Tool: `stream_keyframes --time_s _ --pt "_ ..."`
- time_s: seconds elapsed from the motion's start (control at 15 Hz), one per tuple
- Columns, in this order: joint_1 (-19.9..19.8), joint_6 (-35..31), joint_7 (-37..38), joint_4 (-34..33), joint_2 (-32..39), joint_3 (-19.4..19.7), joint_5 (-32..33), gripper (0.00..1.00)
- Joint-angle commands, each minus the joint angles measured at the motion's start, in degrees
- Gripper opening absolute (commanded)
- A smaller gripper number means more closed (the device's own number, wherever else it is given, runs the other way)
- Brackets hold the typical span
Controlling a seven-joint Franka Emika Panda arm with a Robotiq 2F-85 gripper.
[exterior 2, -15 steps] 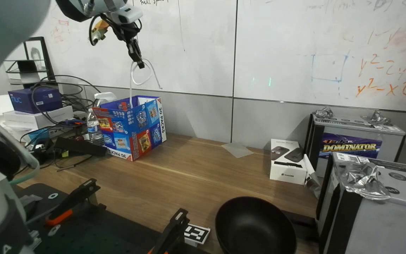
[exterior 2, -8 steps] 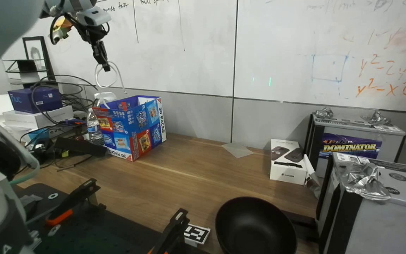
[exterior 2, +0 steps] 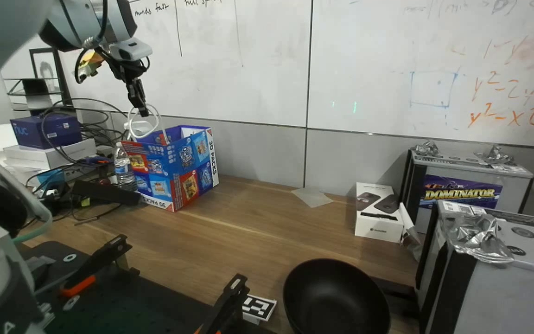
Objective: Put the white ropes inside the blue box
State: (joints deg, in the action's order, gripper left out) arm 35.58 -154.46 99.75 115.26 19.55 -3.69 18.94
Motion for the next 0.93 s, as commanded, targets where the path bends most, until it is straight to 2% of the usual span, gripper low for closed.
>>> stream_keyframes --time_s 0.0,0.53,0.6,0.67,0.73,0.87 --pt "-0.3 -0.4 0.2 -4.3 4.2 0.4 1.5 0.02" --pt "-0.3 -0.1 -1.1 -8.8 9.3 3.0 1.1 0.03" --pt "-0.7 0.0 -2.3 -8.9 9.5 2.8 0.8 0.28" --pt "-1.2 0.6 -3.9 -8.6 9.2 2.7 0.9 0.28" --pt "-1.9 0.8 -5.9 -8.1 9.0 2.3 0.7 0.34" --pt "-3.7 0.9 -11.0 -6.5 7.4 1.6 0.3 0.51"
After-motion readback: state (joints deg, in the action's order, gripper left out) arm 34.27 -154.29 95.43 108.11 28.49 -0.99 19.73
